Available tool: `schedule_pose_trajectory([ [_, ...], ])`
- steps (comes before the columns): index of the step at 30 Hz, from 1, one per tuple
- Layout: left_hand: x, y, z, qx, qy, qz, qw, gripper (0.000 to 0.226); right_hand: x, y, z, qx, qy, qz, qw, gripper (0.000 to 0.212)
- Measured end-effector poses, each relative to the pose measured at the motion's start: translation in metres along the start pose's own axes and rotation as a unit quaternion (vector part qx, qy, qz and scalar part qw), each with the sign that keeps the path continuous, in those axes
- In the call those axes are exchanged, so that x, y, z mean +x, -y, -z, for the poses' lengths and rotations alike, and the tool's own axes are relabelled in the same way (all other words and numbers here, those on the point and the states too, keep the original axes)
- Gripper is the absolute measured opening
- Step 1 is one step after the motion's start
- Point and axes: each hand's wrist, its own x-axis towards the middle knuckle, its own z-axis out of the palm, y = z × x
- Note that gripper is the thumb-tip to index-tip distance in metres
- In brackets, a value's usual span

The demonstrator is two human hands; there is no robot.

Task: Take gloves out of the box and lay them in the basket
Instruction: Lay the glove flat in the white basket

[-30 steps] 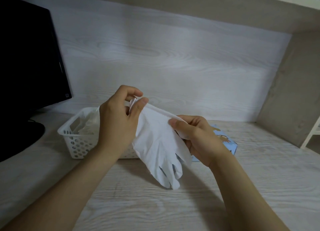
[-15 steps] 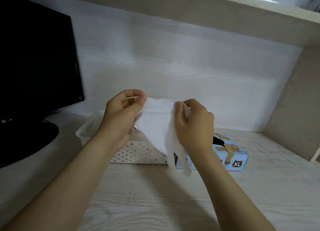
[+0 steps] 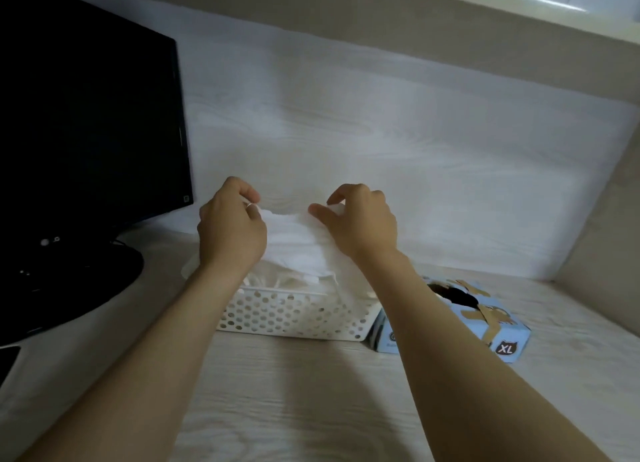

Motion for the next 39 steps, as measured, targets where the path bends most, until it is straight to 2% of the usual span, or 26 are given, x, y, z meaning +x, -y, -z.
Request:
schedule_pose_trajectory([
  [4, 0.006, 0.007, -0.001, 0.136, 0.021, -0.02, 0.99, 0.019, 0.01, -0.004, -0.015, -0.017, 0.05, 0.037, 0.998, 0.046],
  [7, 0.005, 0.005, 0.001, 0.289, 0.05, -0.066, 0.954, 0.027, 0.013, -0.003, -0.006, -0.079, 0.101, 0.097, 0.987, 0.033],
  [8, 0.005, 0.004, 0.001, 0.31, 0.063, -0.103, 0.943, 0.03, 0.013, -0.001, -0.001, -0.09, 0.14, 0.108, 0.98, 0.034],
  [10, 0.003, 0.0, 0.0, 0.25, 0.129, -0.155, 0.947, 0.028, 0.008, 0.004, 0.015, -0.079, 0.249, 0.094, 0.961, 0.049],
  [13, -0.005, -0.005, -0.002, 0.184, 0.255, -0.094, 0.945, 0.012, -0.001, 0.009, 0.031, -0.065, 0.395, 0.032, 0.916, 0.071],
  [16, -0.009, 0.0, -0.002, 0.238, 0.335, -0.011, 0.912, 0.032, -0.01, 0.006, 0.03, -0.167, 0.476, 0.017, 0.863, 0.076],
  [18, -0.009, 0.001, -0.001, 0.251, 0.357, 0.019, 0.899, 0.045, -0.016, 0.003, 0.026, -0.19, 0.483, 0.002, 0.855, 0.073],
  [22, -0.009, 0.002, -0.003, 0.253, 0.352, 0.024, 0.901, 0.043, -0.021, -0.002, 0.021, -0.179, 0.462, 0.014, 0.869, 0.057],
  [25, -0.013, 0.0, -0.004, 0.268, 0.289, 0.009, 0.919, 0.04, -0.023, -0.003, 0.019, -0.163, 0.441, 0.021, 0.882, 0.055],
  [28, -0.022, -0.008, -0.005, 0.321, 0.171, -0.077, 0.928, 0.01, -0.024, -0.009, 0.02, -0.119, 0.396, 0.016, 0.91, 0.067],
  [30, -0.032, -0.017, -0.009, 0.311, 0.101, -0.139, 0.935, 0.016, -0.029, -0.017, 0.027, -0.069, 0.354, 0.001, 0.933, 0.076],
  [32, -0.045, -0.025, -0.013, 0.256, 0.058, -0.2, 0.944, 0.016, -0.036, -0.022, 0.036, 0.001, 0.315, -0.004, 0.949, 0.067],
  [33, -0.052, -0.029, -0.015, 0.231, 0.052, -0.225, 0.945, 0.015, -0.041, -0.025, 0.039, 0.046, 0.281, 0.0, 0.959, 0.056],
  [35, -0.068, -0.035, -0.021, 0.206, 0.049, -0.272, 0.939, 0.014, -0.049, -0.036, 0.045, 0.114, 0.159, 0.0, 0.981, 0.035],
  [37, -0.083, -0.041, -0.029, 0.189, 0.066, -0.315, 0.928, 0.015, -0.053, -0.058, 0.048, 0.117, 0.027, -0.036, 0.992, 0.027],
  [39, -0.097, -0.047, -0.04, 0.174, 0.1, -0.356, 0.913, 0.02, -0.057, -0.084, 0.053, 0.086, -0.019, -0.095, 0.992, 0.025],
])
